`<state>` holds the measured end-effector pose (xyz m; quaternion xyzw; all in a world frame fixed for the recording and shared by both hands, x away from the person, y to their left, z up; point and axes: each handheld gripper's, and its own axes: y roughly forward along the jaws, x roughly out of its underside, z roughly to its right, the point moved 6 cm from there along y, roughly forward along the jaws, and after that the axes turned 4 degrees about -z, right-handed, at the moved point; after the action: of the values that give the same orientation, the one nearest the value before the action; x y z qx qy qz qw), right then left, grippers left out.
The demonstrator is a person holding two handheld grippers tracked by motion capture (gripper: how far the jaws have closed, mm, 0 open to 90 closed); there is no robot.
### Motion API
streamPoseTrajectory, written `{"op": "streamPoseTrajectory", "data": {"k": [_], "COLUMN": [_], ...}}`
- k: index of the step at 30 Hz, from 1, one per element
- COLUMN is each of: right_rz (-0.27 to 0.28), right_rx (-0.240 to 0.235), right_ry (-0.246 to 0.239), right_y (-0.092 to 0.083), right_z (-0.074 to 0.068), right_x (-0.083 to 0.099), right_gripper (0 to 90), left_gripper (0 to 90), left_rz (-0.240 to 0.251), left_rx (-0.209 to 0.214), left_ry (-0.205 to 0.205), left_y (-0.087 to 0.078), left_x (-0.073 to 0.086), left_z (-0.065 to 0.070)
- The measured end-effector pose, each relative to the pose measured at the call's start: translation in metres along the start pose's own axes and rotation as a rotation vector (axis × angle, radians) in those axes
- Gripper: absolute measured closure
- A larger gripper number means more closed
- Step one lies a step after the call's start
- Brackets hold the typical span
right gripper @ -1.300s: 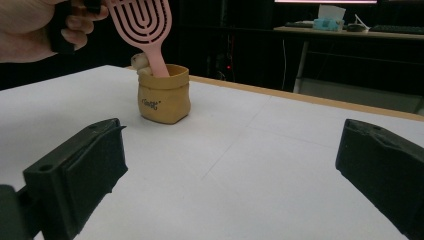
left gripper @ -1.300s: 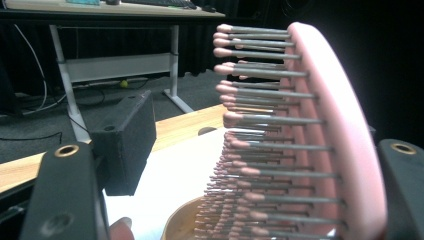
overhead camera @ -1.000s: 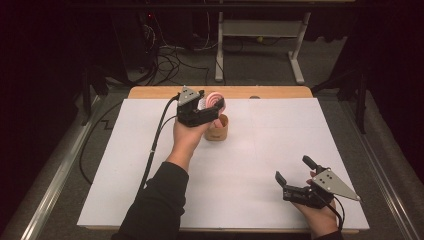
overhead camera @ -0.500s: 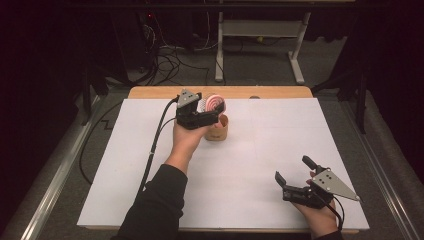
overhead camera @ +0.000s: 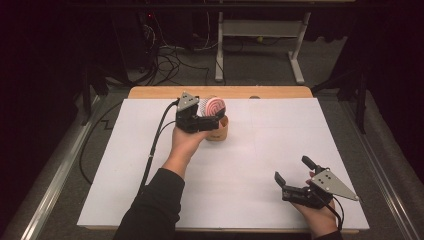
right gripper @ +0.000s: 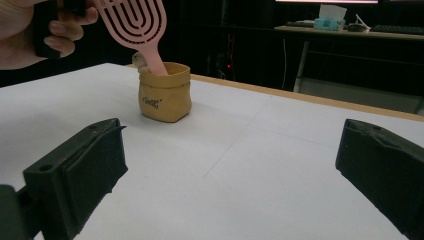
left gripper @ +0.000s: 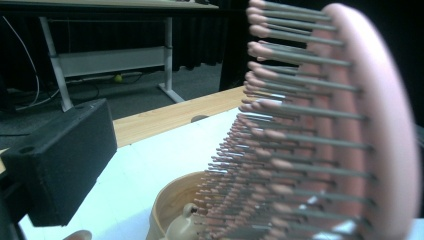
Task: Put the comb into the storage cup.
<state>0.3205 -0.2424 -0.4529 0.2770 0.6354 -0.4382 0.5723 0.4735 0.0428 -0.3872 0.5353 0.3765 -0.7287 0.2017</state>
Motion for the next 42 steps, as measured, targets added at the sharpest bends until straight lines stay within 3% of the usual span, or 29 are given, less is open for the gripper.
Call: {"op": "streamPoseTrajectory", "data": {"k": [11,17,21,29,34,42], "right_rz": [-0.003,-0.005,-0.008,-0.007,-0.009,-0.011], "right_rx": [0.000,0.000,0.000,0.006,0.007,0.009], "right_ry": [-0.007,-0.009,-0.014,-0.012,-0.020,-0.021], "right_y": [0.001,0.001,0.001,0.000,0.000,0.000], "right_z": [-0.001,-0.002,-0.002,-0.001,-0.002,-0.002], "right_x": [0.000,0.001,0.001,0.001,0.001,0.002], "right_gripper": [0.1,0.1,0.2,0.1,0.1,0.1], "left_gripper": [0.0,0.0,0.0,0.0,0.0,0.0], "left_rz": [0.000,0.010,0.026,0.022,0.009,-0.015], "left_rx": [0.003,0.022,0.042,0.036,0.065,0.060], "left_ry": [0.000,0.024,0.009,0.013,0.000,0.002], "left_y": [-0.014,-0.024,-0.033,-0.051,-0.061,-0.082], "left_x": [0.011,0.017,0.022,0.044,0.062,0.089], "left_z": [0.000,0.000,-0.001,-0.006,-0.007,-0.010]}}
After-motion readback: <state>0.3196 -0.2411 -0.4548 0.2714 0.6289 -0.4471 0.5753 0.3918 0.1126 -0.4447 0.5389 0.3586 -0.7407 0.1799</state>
